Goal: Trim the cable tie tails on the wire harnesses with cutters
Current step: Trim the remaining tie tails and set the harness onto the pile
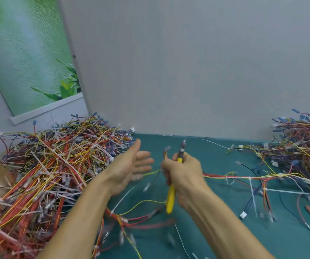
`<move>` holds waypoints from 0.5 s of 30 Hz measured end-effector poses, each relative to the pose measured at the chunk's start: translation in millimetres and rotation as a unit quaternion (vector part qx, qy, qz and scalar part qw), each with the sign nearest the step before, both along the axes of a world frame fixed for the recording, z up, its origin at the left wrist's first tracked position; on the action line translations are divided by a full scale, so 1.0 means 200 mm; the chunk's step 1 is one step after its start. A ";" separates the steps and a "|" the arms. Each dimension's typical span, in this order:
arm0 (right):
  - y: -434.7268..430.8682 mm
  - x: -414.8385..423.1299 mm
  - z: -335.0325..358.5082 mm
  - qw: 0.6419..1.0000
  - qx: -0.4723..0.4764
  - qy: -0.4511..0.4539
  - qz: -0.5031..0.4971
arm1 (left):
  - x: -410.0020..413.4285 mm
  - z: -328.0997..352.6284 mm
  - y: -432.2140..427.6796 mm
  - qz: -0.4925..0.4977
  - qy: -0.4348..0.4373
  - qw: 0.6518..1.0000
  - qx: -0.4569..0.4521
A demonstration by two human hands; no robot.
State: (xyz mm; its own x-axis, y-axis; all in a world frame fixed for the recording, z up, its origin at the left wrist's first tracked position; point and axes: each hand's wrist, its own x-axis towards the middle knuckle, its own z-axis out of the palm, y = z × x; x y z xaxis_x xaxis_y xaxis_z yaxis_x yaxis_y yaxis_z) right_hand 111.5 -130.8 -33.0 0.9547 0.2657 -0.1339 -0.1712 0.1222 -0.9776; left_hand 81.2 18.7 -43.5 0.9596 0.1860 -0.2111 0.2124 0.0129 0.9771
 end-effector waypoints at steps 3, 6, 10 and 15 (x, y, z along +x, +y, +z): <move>-0.10 0.10 0.01 0.999 -0.004 0.045 -0.014 | -0.04 0.05 0.03 0.091 -0.105 0.980 0.143; -0.18 0.17 0.02 0.998 0.002 0.062 -0.022 | -0.09 0.08 0.03 0.062 -0.091 0.972 0.208; -0.27 0.24 0.03 0.997 -0.001 0.057 -0.058 | -0.12 0.03 -0.07 -0.083 0.039 0.866 0.491; -0.37 0.28 0.00 0.996 -0.005 0.056 -0.074 | -0.18 -0.04 -0.19 -0.184 0.186 0.755 0.602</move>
